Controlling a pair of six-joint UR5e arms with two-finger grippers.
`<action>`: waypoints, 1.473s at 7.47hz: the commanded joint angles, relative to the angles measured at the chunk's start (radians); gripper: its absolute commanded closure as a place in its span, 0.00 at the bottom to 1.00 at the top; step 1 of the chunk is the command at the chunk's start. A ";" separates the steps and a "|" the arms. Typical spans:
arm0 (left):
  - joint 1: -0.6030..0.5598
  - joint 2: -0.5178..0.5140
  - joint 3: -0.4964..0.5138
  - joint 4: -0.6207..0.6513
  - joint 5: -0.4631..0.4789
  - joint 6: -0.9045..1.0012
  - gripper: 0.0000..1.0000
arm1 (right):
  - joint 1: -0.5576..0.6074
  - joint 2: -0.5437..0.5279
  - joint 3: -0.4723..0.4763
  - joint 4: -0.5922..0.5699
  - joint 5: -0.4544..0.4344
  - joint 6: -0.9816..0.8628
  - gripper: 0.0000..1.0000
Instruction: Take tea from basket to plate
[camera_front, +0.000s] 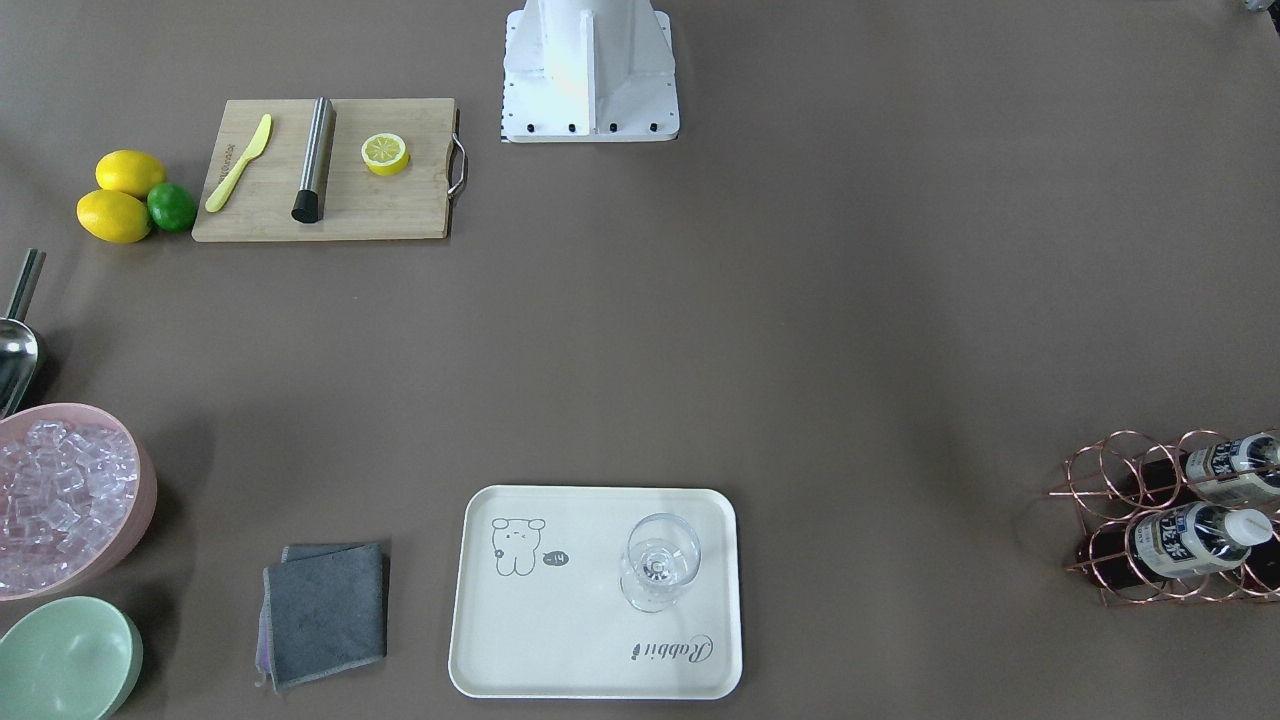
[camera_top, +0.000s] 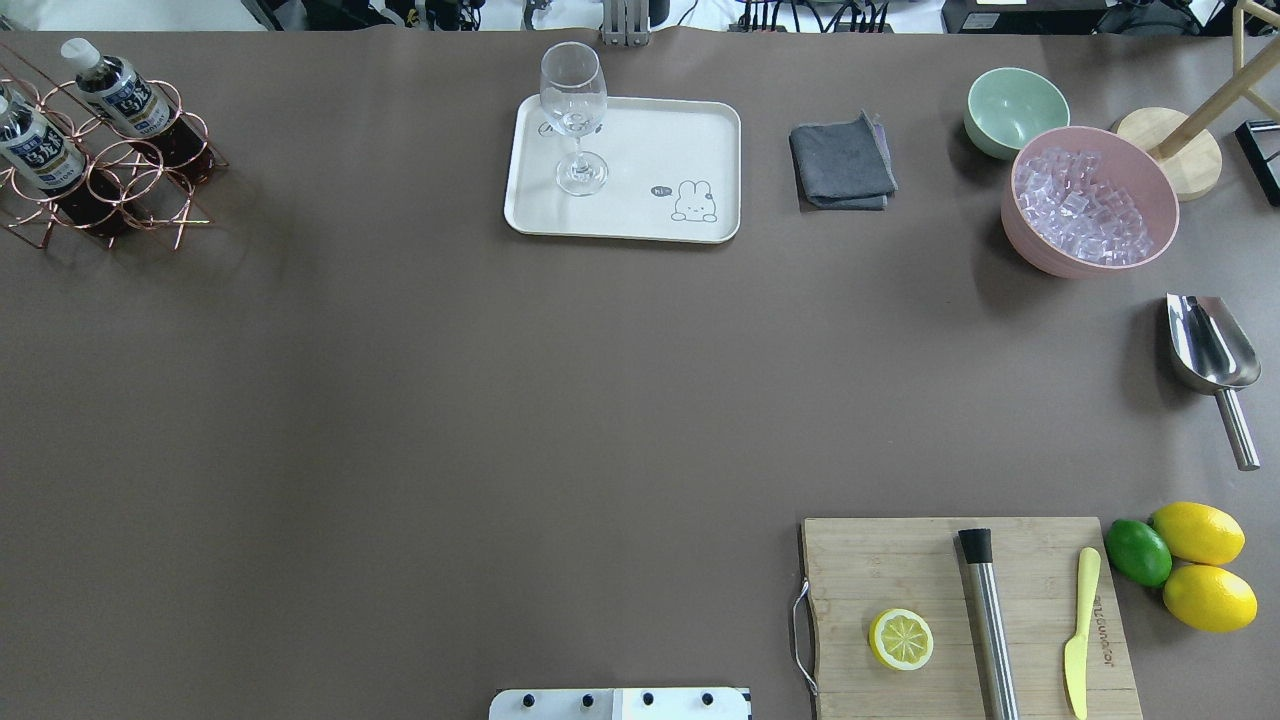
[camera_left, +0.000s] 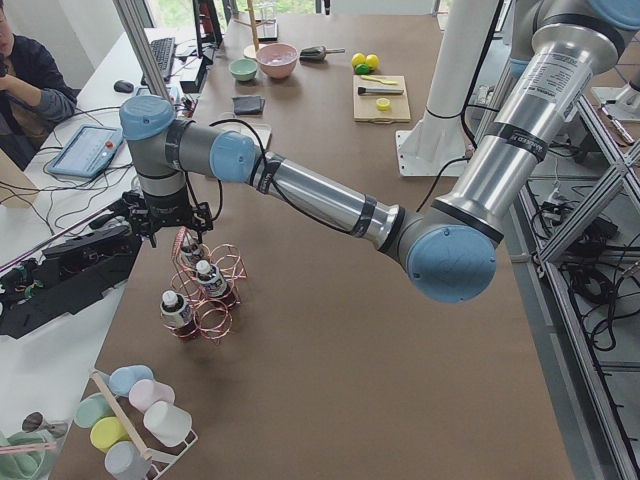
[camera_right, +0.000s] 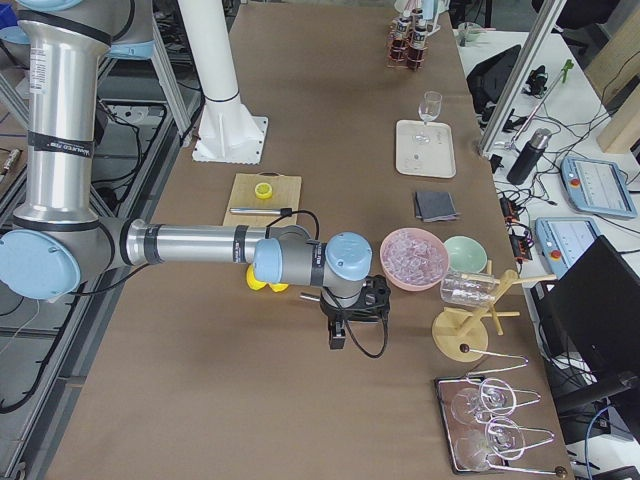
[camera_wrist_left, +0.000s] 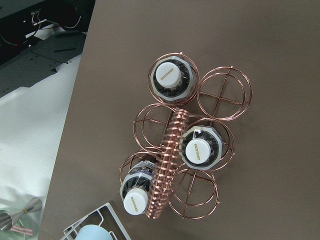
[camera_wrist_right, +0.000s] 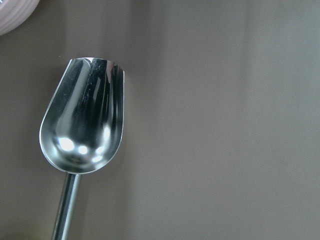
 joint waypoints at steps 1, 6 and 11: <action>0.049 -0.052 0.066 -0.008 -0.002 0.089 0.02 | -0.014 -0.001 -0.007 -0.001 -0.055 0.000 0.00; 0.059 -0.077 0.174 -0.095 -0.004 0.156 0.02 | -0.046 0.013 -0.013 0.002 -0.055 0.000 0.00; 0.088 -0.042 0.157 -0.095 -0.010 0.166 0.02 | -0.044 0.013 -0.018 0.010 -0.029 -0.006 0.00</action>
